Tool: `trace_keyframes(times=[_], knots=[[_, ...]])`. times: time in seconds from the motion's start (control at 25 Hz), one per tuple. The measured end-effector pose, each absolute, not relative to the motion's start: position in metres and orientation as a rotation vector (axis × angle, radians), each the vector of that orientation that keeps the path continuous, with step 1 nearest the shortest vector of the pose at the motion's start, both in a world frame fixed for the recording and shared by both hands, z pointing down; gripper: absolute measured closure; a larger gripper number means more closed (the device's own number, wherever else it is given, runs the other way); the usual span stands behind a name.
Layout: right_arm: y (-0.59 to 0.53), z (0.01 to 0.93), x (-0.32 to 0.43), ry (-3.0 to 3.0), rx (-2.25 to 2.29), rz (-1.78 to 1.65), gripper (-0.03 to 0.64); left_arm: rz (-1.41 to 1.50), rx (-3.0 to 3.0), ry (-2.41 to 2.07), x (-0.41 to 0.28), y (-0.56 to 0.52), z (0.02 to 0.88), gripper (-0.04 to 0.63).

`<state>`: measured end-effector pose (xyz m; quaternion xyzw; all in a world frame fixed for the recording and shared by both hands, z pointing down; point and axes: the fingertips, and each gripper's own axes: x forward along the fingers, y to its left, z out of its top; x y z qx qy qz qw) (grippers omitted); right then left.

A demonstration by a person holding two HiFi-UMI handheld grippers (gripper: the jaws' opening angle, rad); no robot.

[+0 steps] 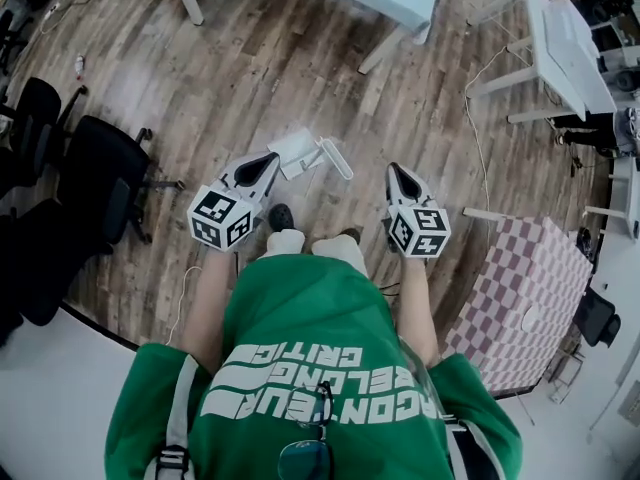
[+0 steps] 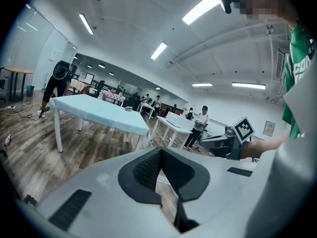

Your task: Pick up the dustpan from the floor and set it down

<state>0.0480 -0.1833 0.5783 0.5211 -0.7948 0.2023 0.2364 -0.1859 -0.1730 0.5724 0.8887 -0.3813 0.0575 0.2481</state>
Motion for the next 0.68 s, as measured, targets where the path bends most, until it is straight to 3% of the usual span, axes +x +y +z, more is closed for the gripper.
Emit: trace_keyframes(times=[0.68], knots=[[-0.145,0.579,0.093,-2.165,1.460,0.550,0.607,0.144,2.409,-1.025,-0.153,-0.159,0.571,0.603]])
